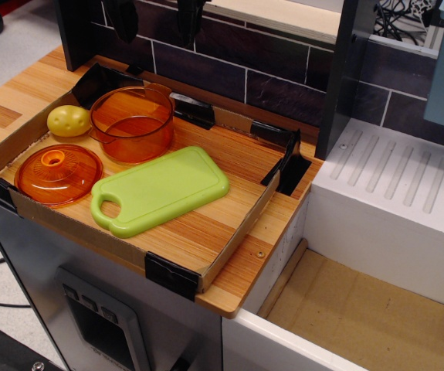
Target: Put potato in pot
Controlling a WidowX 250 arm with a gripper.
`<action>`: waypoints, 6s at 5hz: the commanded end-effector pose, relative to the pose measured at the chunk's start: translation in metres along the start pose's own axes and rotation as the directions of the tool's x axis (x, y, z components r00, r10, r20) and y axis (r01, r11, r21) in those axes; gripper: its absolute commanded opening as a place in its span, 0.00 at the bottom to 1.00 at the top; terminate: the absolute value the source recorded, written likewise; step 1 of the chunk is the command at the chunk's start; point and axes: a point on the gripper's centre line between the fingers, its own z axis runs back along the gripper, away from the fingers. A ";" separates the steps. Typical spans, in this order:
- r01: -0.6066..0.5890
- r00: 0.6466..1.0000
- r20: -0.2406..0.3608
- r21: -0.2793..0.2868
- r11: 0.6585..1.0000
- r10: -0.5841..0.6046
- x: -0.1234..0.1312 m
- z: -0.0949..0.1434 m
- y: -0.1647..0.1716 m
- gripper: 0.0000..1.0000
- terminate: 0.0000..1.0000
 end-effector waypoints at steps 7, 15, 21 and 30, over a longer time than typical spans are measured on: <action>0.974 0.214 0.216 -0.123 0.191 -0.953 0.021 0.029 0.047 1.00 0.00; 0.971 -0.204 0.019 -0.122 -0.205 -0.979 0.032 -0.050 0.122 1.00 0.00; 0.957 -0.264 0.043 -0.116 -0.268 -0.963 0.012 -0.096 0.114 1.00 0.00; 0.995 -0.012 0.044 -0.095 -0.017 -0.999 0.019 -0.009 0.039 0.00 0.00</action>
